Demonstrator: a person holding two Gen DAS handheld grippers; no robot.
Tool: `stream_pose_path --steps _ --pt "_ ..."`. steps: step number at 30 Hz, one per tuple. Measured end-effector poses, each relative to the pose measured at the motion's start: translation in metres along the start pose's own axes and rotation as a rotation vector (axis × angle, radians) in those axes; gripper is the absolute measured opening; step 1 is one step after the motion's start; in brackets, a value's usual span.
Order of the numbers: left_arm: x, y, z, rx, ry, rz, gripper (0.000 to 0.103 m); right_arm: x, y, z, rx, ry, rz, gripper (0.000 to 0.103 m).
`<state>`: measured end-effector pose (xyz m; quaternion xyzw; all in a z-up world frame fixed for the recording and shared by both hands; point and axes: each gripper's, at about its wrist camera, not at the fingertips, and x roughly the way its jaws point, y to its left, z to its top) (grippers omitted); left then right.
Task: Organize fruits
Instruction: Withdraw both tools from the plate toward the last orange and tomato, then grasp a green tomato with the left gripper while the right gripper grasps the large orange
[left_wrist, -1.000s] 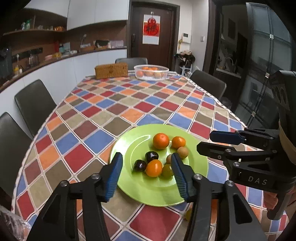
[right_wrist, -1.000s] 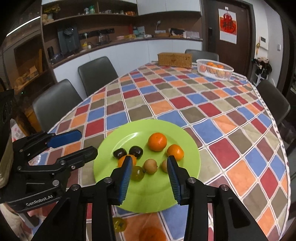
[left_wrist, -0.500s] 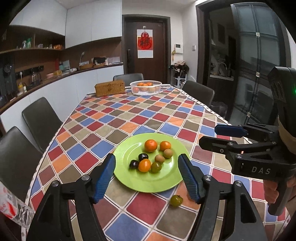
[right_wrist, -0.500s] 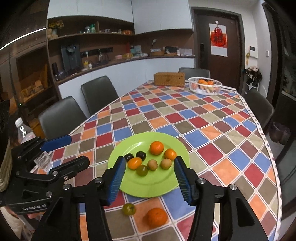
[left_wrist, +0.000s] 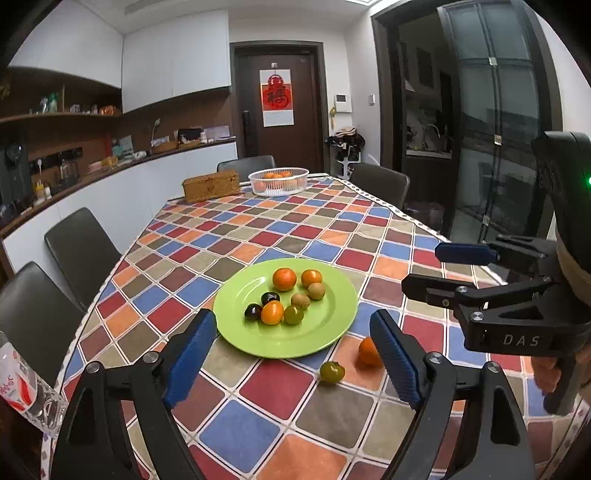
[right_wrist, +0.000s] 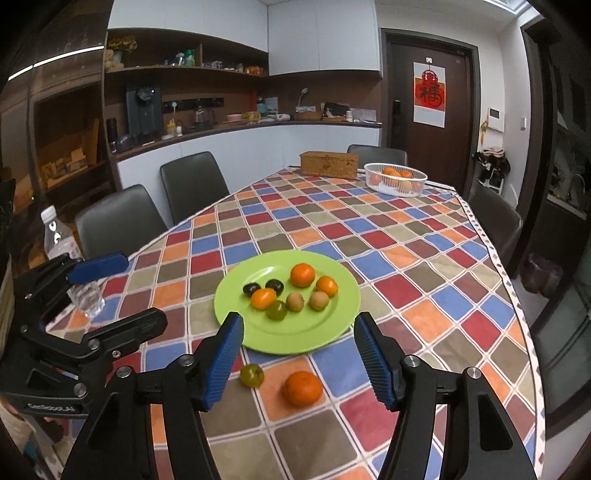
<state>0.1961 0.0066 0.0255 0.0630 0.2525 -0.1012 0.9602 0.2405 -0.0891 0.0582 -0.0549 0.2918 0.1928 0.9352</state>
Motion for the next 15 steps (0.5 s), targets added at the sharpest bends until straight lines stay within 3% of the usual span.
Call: stream_pose_path --steps 15 --pt "0.015 -0.021 -0.036 0.141 0.015 -0.058 0.085 0.002 0.008 -0.041 -0.1 0.048 -0.058 0.063"
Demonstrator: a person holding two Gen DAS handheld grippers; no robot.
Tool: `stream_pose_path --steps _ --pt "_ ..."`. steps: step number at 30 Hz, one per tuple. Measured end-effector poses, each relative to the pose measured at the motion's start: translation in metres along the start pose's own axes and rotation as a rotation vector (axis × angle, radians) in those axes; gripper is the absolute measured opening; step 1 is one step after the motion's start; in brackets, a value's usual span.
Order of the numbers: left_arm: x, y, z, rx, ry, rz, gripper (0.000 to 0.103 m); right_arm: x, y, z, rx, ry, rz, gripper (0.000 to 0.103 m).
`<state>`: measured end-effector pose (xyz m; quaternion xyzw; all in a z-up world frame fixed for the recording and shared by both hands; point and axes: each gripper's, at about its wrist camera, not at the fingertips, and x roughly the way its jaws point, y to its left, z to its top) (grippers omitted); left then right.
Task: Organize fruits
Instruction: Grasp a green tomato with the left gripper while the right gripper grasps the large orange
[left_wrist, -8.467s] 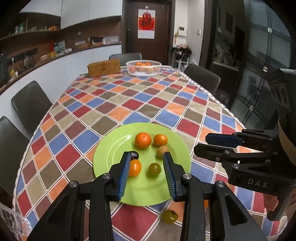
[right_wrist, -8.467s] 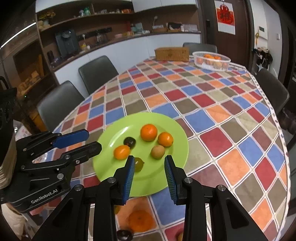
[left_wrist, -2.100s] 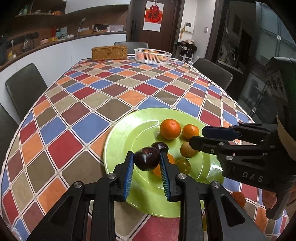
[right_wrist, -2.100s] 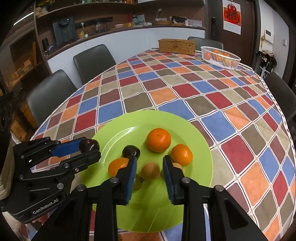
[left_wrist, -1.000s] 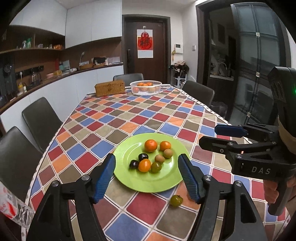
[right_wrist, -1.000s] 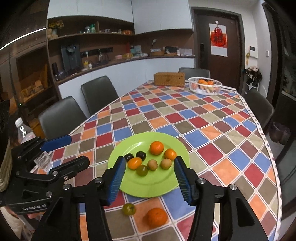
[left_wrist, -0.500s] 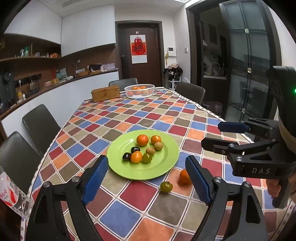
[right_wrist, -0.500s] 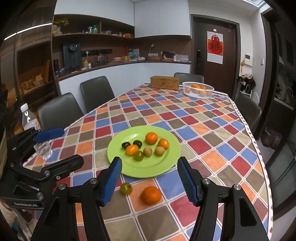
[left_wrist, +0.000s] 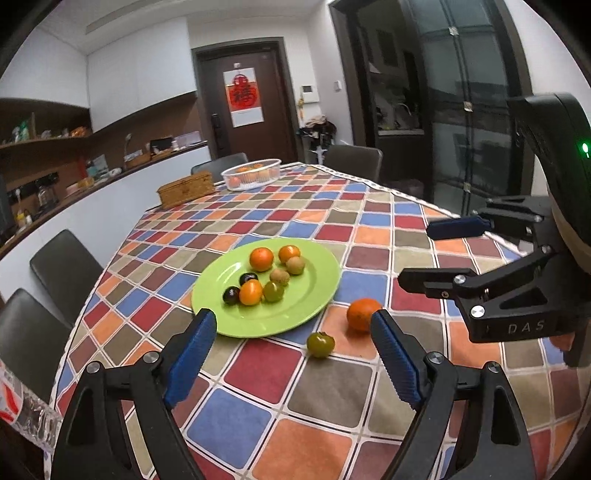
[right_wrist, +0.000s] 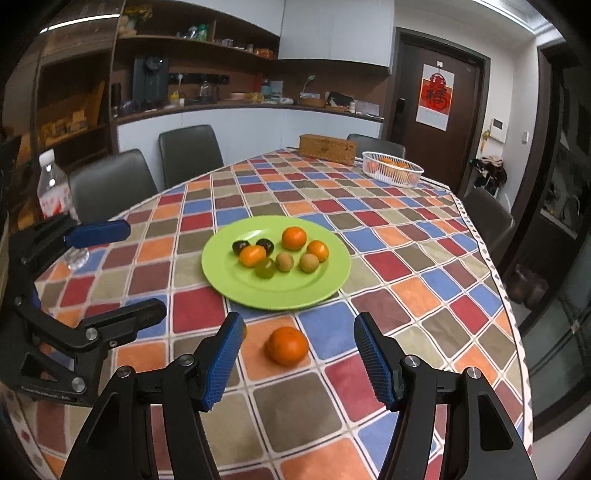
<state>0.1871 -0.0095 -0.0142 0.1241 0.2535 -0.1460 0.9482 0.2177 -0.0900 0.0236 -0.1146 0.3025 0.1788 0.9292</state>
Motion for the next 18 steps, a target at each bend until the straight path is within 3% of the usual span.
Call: stream_pose_path --steps 7,18 --pt "0.02 -0.008 -0.01 0.058 0.036 -0.036 0.08 0.015 0.0 -0.01 -0.036 0.037 0.012 0.063" --pt "0.062 -0.009 -0.019 0.083 0.131 -0.107 0.061 0.056 -0.006 -0.024 -0.014 0.142 0.076 0.062"
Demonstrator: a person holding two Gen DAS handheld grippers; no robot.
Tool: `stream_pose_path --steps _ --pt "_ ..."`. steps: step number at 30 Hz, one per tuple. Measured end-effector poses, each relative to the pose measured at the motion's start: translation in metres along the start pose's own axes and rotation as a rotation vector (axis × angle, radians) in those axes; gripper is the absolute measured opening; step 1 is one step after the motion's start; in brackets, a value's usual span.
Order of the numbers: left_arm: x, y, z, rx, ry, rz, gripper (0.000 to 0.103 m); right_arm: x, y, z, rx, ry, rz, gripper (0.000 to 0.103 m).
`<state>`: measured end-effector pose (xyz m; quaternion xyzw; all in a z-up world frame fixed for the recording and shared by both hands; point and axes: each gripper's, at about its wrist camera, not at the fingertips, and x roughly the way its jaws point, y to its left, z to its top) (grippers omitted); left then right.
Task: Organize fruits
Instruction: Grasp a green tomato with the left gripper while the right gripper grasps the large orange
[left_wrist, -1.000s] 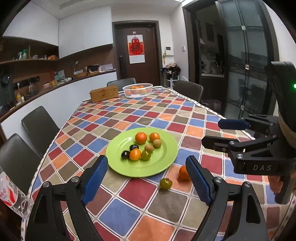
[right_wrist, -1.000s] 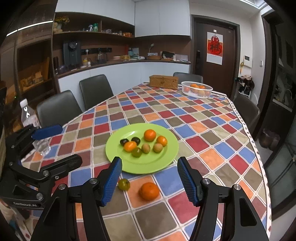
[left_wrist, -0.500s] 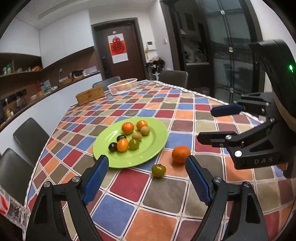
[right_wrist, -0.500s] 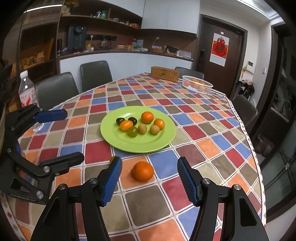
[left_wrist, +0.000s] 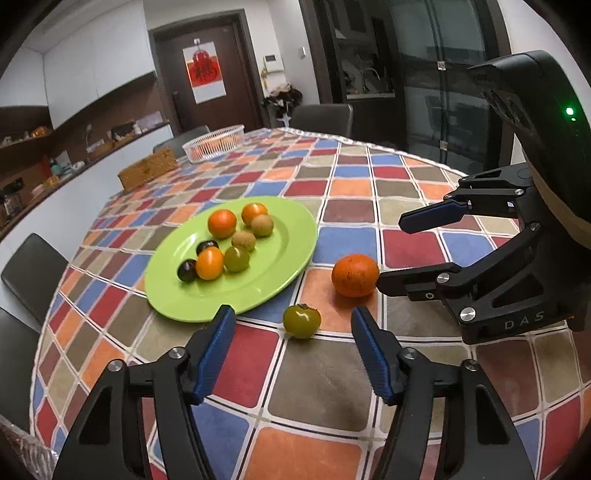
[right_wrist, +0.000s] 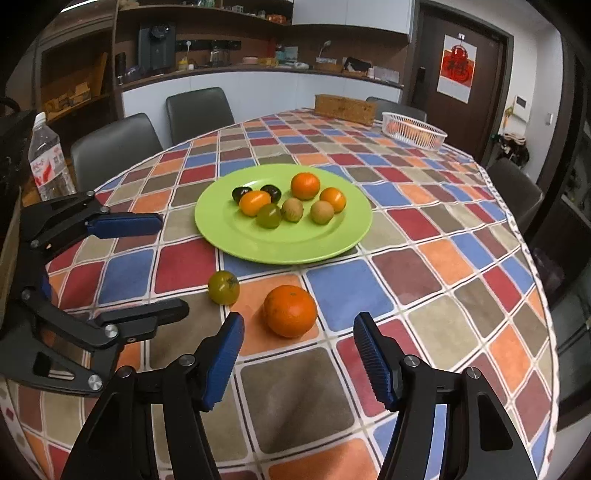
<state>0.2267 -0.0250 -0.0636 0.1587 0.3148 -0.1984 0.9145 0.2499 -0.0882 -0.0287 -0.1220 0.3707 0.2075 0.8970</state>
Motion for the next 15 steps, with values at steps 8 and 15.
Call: stream_pose_path --steps 8,15 --pt "0.035 0.007 -0.002 -0.059 0.113 -0.074 0.046 0.027 -0.007 -0.003 0.039 0.063 0.062 0.049" --pt "0.045 0.009 0.0 -0.086 0.128 -0.101 0.042 0.038 -0.007 -0.002 0.051 0.078 0.1 0.048"
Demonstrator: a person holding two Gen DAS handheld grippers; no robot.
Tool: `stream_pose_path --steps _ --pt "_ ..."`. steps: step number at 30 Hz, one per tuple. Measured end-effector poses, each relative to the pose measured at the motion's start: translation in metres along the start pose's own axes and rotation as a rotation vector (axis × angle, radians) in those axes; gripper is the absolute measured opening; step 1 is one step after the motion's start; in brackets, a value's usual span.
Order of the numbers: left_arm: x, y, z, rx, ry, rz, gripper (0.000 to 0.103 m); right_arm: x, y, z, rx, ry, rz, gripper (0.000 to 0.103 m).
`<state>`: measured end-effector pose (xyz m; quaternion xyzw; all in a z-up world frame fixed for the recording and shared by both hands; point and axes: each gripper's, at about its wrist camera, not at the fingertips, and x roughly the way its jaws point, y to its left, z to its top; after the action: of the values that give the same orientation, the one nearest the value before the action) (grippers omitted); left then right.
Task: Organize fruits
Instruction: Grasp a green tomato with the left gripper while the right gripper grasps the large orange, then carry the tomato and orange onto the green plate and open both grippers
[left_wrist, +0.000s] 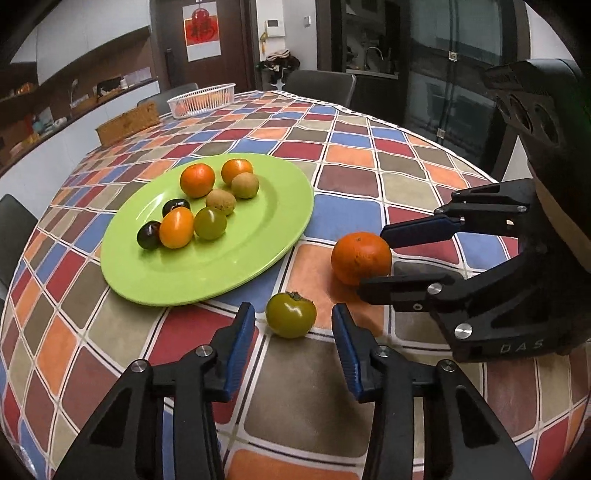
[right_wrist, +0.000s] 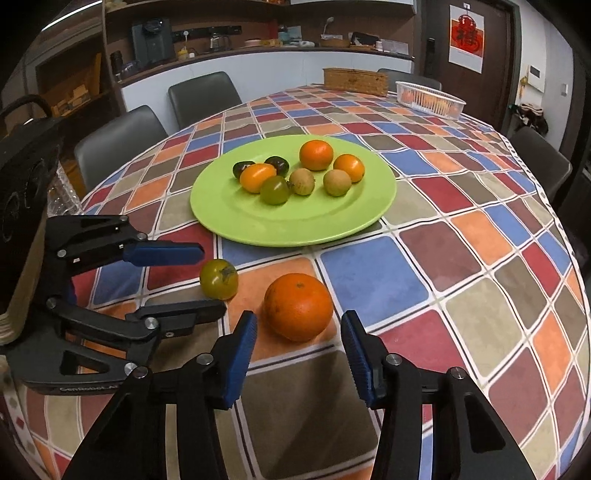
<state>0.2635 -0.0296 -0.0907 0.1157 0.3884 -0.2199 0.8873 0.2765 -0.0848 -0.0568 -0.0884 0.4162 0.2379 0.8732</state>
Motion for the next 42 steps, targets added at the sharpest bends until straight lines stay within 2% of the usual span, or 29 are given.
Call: stream_pose_path --steps 6,18,42 --pt "0.006 0.003 0.002 -0.021 0.015 -0.011 0.029 0.011 -0.004 0.005 0.02 0.016 0.03 0.042" --pt "-0.012 0.002 0.003 -0.044 -0.019 0.007 0.029 0.009 -0.004 0.004 0.039 0.008 0.032 0.041" --pt "-0.075 -0.009 0.009 -0.088 -0.136 0.064 0.029 -0.049 0.006 0.013 0.053 -0.118 0.003 0.041"
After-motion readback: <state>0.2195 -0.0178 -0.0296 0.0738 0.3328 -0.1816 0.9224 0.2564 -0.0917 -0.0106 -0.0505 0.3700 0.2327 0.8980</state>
